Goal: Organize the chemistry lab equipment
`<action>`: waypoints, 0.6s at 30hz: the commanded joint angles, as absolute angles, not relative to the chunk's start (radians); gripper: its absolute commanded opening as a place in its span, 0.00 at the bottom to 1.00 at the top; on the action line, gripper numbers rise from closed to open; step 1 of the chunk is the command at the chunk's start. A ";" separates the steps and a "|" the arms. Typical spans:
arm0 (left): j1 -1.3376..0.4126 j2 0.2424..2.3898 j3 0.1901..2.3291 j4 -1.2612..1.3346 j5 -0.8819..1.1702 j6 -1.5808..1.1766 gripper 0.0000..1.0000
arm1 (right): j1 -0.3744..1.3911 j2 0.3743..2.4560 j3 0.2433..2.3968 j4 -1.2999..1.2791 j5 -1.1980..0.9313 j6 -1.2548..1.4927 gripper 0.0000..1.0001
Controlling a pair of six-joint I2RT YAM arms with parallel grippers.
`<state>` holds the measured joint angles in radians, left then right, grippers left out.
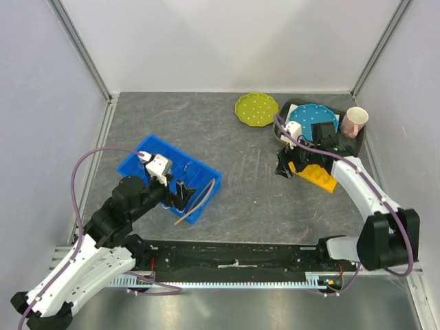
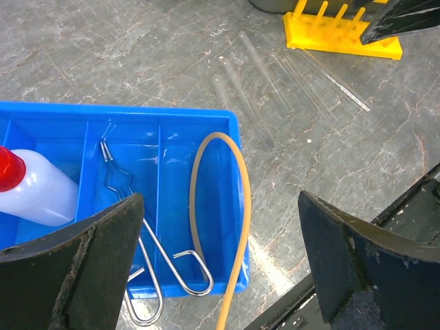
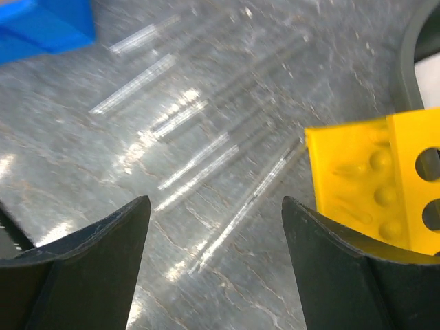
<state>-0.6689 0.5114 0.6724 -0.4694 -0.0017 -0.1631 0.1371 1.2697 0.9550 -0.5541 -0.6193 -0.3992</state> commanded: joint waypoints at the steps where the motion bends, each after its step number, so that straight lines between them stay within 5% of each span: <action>1: -0.666 0.486 0.666 -0.385 -0.035 -0.114 0.99 | 0.196 1.348 1.011 -0.631 -0.324 -0.427 0.85; 12: -0.666 0.479 0.680 -0.480 -0.095 -0.152 0.98 | 0.265 1.578 1.063 -0.555 -0.097 -0.281 0.81; 18: -0.666 0.474 0.678 -0.482 -0.101 -0.153 0.98 | 0.281 1.663 1.072 -0.523 -0.052 -0.256 0.62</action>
